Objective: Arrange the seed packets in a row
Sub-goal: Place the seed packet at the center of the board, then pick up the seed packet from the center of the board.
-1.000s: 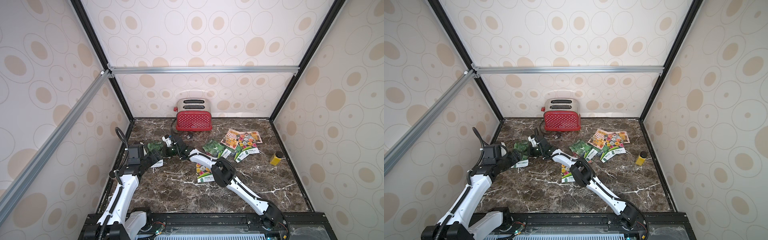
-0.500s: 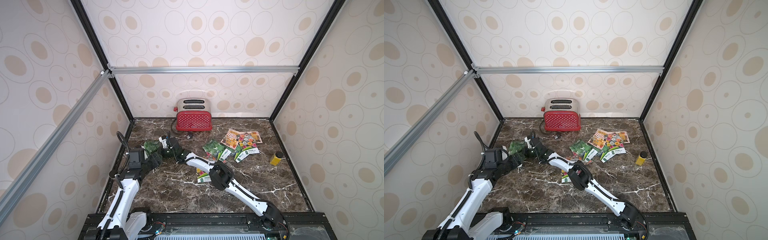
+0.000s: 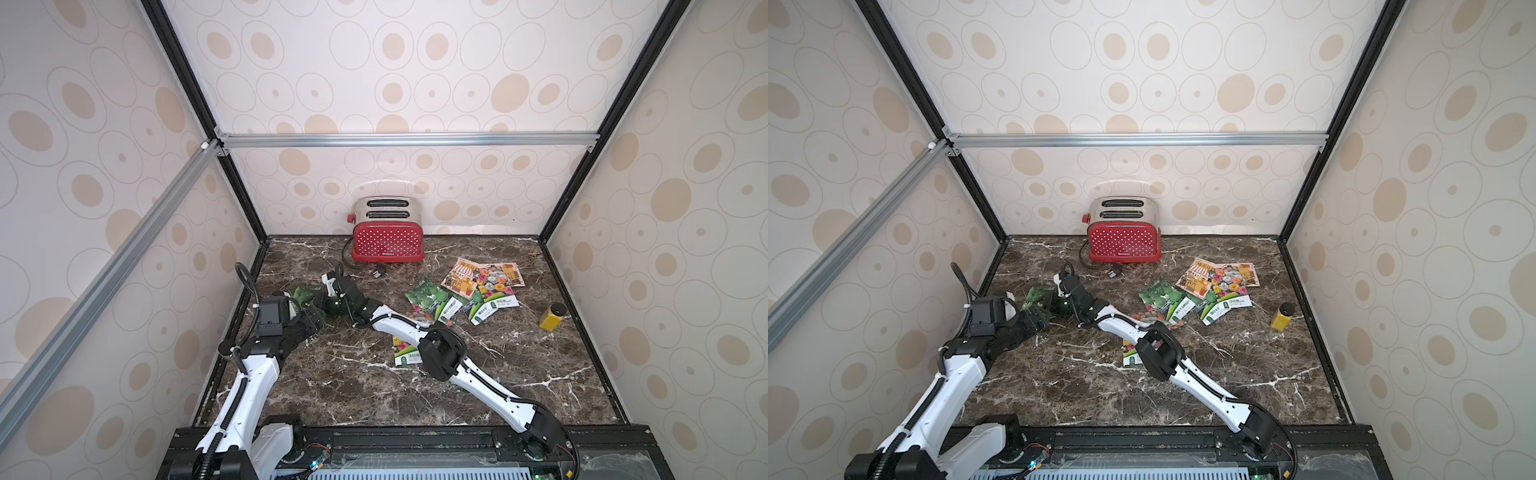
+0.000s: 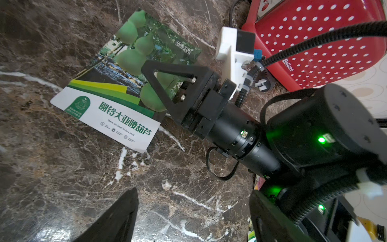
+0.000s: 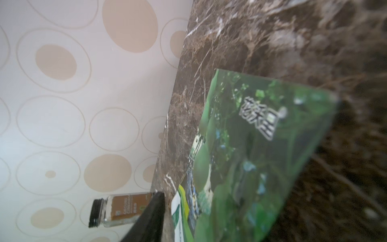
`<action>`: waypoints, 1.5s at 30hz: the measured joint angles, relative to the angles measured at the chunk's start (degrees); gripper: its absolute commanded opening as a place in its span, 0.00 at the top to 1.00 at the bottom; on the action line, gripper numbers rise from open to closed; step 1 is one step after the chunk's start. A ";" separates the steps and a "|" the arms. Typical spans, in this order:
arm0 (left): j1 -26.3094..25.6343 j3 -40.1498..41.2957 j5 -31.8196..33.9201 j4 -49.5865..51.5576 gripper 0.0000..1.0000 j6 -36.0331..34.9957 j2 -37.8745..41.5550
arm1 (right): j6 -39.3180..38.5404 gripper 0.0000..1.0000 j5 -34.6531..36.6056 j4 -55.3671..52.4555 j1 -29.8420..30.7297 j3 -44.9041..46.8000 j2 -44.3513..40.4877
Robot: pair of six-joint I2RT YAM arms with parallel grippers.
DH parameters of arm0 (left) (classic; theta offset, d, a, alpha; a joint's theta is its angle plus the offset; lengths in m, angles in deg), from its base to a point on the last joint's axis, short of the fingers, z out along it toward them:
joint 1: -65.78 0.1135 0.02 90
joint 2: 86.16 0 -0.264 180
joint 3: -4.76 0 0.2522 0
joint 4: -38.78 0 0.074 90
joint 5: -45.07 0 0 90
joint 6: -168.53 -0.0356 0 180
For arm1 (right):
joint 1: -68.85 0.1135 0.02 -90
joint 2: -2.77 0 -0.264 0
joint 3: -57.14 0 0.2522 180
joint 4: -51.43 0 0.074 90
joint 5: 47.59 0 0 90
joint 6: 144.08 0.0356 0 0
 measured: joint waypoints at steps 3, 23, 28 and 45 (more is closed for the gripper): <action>0.00 0.00 -0.15 0.00 0.15 -0.37 -1.25 | -0.87 0.26 0.31 -1.51 0.00 -0.92 -0.15; 0.00 0.00 -1.64 -1.86 0.14 -0.98 -1.03 | -18.01 0.04 15.96 -32.00 -0.31 7.69 -14.53; -1.33 -0.44 -2.43 -3.93 0.15 -0.94 -3.23 | -22.16 0.08 22.91 -36.98 -1.05 22.91 -25.27; -32.87 -28.48 3.02 -17.25 0.25 6.91 -45.42 | -35.74 0.31 16.90 -27.93 -30.67 77.48 -68.78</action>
